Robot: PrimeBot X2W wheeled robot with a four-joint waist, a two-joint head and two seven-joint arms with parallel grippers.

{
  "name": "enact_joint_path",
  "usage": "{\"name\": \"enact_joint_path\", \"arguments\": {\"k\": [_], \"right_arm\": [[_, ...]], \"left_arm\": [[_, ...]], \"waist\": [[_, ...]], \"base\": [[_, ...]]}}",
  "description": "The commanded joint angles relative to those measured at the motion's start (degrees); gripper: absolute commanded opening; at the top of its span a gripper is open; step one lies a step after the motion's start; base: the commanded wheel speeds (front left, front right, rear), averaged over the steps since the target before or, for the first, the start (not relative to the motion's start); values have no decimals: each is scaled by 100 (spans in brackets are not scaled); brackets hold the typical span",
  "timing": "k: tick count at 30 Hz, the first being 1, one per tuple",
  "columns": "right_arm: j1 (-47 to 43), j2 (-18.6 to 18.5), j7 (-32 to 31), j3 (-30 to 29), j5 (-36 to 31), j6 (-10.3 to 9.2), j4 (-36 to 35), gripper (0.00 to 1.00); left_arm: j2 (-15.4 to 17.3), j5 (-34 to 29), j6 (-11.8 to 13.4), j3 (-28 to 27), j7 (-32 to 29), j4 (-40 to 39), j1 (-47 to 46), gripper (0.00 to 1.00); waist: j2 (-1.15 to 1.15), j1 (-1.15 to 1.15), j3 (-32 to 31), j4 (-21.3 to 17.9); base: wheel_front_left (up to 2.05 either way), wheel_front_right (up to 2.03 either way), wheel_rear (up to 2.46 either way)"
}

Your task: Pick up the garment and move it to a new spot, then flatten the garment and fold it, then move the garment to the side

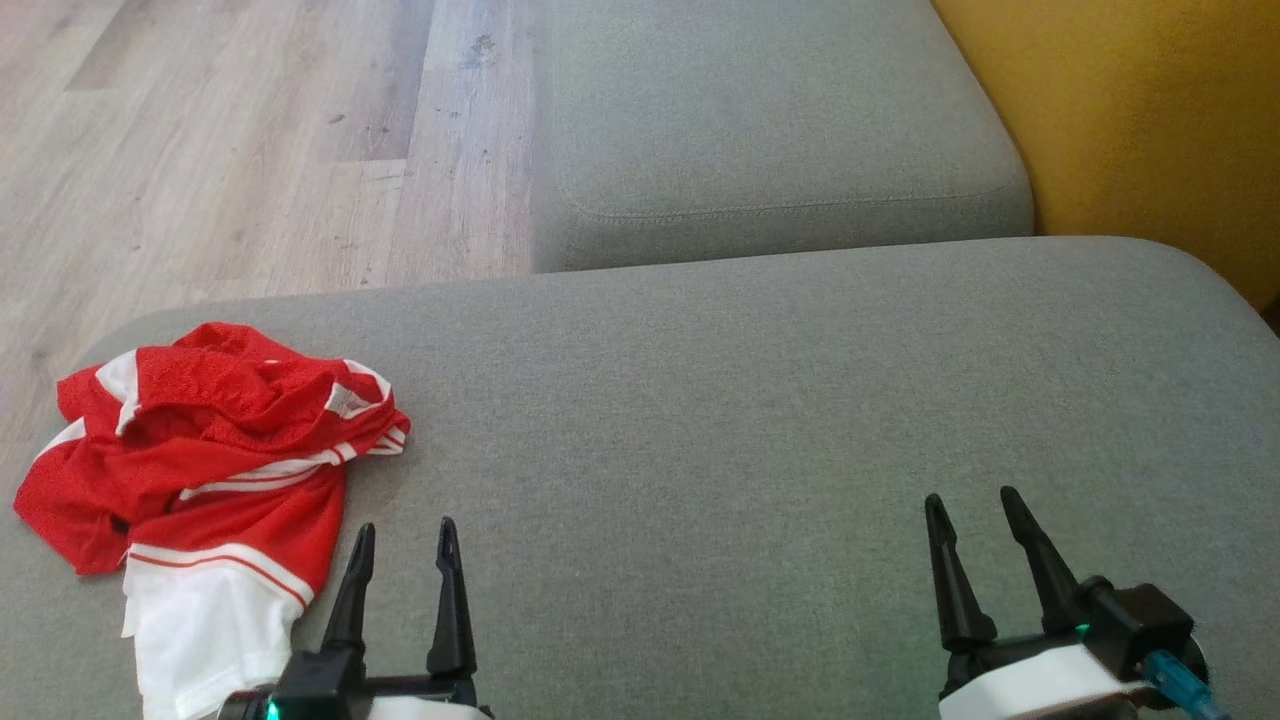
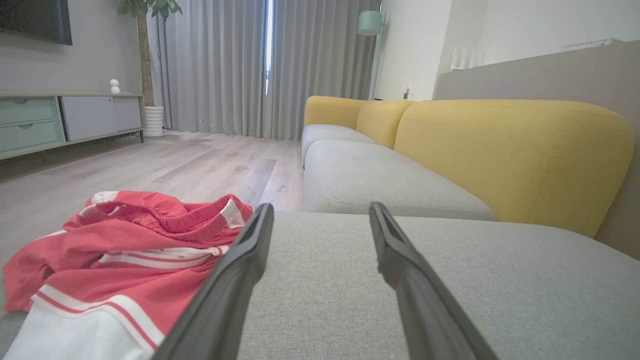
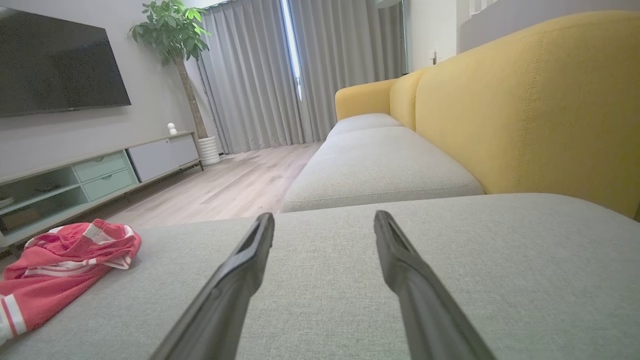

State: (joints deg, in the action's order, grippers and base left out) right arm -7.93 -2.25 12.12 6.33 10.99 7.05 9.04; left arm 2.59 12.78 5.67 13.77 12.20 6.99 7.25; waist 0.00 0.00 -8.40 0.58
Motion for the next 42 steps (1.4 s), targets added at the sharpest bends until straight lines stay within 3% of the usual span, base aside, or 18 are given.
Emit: {"name": "enact_joint_path", "arguments": {"k": [1,13,29,36,42], "right_arm": [[167,-59,99,95,-233,40,-205,100],[115,-63,285,12,-1001,44,-233,100],[94,-63,288,-35,-930,44,-209,100],[84,-63,288,-25,-928,44,-197,100],[108,-63,288,0,-852,44,-199,100]], "left_arm": [[24,-234,72,-94,90,-228,-204,100],[29,-986,184,5,277,-199,-160,100],[29,-1007,97,-3,280,-87,-161,100],[29,-1020,78,-6,280,-54,-193,100],[46,-1126,90,-101,280,-56,-210,100]], "waist": [[0,0,-6,-2],[0,0,-59,-14],[0,0,-46,119],[0,0,10,474],[0,0,47,1190]], "base": [[0,0,0],[0,0,0],[0,0,0],[0,0,0],[0,0,0]]}}
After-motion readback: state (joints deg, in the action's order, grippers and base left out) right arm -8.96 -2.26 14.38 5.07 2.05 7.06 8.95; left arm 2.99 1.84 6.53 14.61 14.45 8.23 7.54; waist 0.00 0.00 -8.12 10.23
